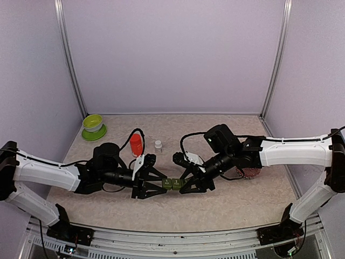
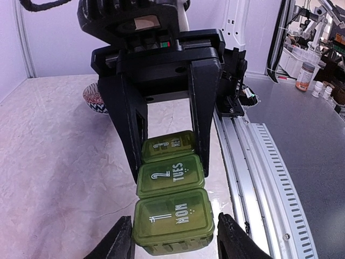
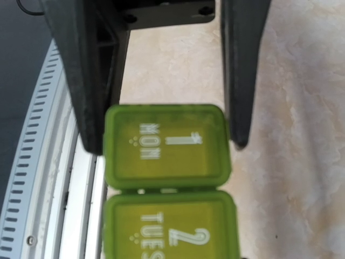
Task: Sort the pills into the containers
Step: Open the lid of the pill container.
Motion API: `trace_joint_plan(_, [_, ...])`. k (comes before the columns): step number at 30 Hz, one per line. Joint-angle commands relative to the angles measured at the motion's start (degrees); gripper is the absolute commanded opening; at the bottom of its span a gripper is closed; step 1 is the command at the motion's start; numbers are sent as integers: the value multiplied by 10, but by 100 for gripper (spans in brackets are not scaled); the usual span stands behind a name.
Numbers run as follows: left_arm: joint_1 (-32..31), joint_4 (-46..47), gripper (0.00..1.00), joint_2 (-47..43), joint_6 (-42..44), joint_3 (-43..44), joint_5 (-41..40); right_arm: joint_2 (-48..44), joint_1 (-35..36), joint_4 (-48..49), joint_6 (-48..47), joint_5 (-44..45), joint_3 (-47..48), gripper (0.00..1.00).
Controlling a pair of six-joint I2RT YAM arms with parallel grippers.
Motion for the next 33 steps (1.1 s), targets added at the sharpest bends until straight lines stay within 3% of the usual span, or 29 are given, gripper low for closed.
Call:
trace_joint_plan(1, [3, 9, 51, -8, 1, -3, 10, -14, -6, 10, 5, 2, -3, 31])
trace_joint_plan(7, [3, 2, 44, 8, -3, 7, 11, -19, -6, 13, 4, 6, -3, 31])
trace_joint_plan(11, [4, 5, 29, 17, -14, 13, 8, -21, -6, 15, 5, 12, -2, 31])
trace_joint_plan(15, [7, 16, 21, 17, -24, 13, 7, -18, -6, 8, 2, 19, 3, 31])
trace_joint_plan(16, [7, 18, 23, 16, -24, 12, 8, -18, -6, 7, 2, 19, 5, 31])
trace_joint_plan(19, [7, 20, 44, 13, -25, 9, 4, -18, -6, 7, 2, 19, 5, 31])
trace_joint_plan(24, [12, 20, 62, 13, -31, 9, -7, -16, -6, 1, -1, 29, 10, 31])
trace_joint_plan(31, [30, 44, 69, 21, -65, 5, -5, -8, -5, -5, -5, 39, 12, 31])
trace_joint_plan(33, [34, 50, 76, 24, -77, 7, -9, -4, -6, -7, -6, 42, 13, 32])
